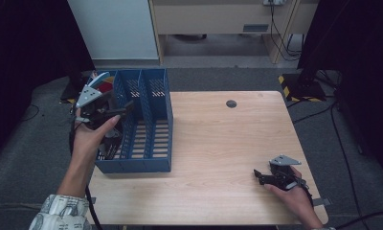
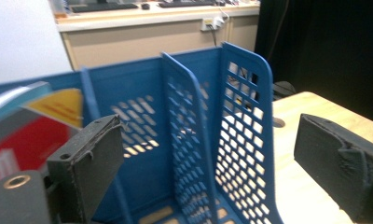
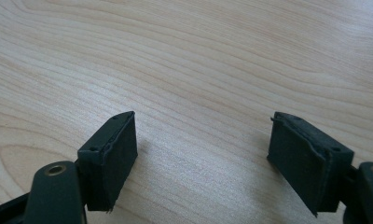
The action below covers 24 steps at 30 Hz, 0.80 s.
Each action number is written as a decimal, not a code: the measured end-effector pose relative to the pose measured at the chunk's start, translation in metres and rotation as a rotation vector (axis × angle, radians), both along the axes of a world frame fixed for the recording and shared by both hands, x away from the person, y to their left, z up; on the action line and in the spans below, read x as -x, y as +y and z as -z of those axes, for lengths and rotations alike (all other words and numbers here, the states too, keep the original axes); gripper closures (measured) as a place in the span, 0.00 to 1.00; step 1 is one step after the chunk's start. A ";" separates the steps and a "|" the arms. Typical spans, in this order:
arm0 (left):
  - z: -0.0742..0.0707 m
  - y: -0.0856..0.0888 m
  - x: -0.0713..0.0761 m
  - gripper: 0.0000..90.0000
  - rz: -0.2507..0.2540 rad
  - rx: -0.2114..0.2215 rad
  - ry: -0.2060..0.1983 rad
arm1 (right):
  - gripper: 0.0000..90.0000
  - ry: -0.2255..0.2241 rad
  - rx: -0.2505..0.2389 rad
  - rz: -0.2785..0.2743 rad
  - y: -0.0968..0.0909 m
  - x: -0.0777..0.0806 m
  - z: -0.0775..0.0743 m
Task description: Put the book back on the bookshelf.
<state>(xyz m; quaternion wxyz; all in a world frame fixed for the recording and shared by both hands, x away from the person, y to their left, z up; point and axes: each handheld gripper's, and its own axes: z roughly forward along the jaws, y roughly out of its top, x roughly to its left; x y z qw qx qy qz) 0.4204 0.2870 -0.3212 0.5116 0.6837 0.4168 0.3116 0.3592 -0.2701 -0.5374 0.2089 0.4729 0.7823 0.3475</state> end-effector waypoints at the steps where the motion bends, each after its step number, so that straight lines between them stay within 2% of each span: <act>1: 0.002 -0.004 -0.001 0.09 0.006 0.000 0.005 | 0.26 0.000 0.000 0.000 0.000 0.000 0.000; 5: 0.012 -0.019 -0.005 0.08 0.034 -0.002 0.025 | 0.26 0.000 0.000 0.001 0.000 0.000 0.000; 9: 0.022 -0.033 -0.007 0.07 0.073 0.012 0.052 | 0.26 0.000 0.000 0.001 0.000 0.000 0.000; 16: 0.039 -0.058 -0.009 0.04 0.112 -0.007 0.086 | 0.25 0.002 -0.002 0.002 0.000 0.000 0.000; 24: 0.050 -0.079 -0.011 0.04 0.150 -0.015 0.111 | 0.17 0.012 0.002 0.021 0.000 -0.001 0.001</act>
